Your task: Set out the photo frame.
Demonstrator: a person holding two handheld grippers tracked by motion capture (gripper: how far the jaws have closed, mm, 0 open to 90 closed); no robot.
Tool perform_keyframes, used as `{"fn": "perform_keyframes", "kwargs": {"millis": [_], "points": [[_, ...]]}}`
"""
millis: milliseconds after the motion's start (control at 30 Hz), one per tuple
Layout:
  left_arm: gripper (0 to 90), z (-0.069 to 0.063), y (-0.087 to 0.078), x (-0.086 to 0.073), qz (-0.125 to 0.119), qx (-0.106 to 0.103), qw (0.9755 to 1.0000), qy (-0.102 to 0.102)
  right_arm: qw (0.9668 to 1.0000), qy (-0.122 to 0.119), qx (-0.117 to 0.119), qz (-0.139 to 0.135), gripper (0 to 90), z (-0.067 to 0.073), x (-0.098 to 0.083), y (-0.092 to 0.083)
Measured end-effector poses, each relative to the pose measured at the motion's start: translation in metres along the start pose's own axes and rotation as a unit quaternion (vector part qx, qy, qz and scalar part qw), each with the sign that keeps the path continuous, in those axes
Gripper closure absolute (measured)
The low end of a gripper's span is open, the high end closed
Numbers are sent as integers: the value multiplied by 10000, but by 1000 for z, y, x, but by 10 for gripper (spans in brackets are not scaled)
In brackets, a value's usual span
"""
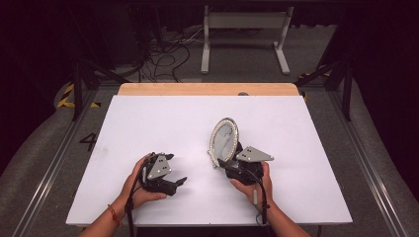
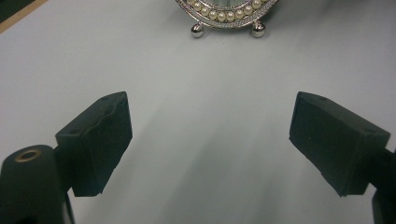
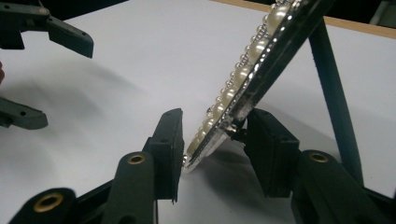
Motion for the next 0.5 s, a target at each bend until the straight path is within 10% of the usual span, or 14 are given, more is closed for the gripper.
{"fn": "perform_keyframes", "kwargs": {"millis": [500], "points": [[123,1,2,-1,74,25,10000,1,9999,92,57,-15,679,1,0,1]]}}
Point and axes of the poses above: each handheld gripper's, and its own axes: y roughly forward along the jaws, x roughly out of its top, z roughly to its left, the point moved 10 cm from there along y, roughly forward along the jaws, and after that the axes turned 14 degrees about -z, right-handed, at the moved point
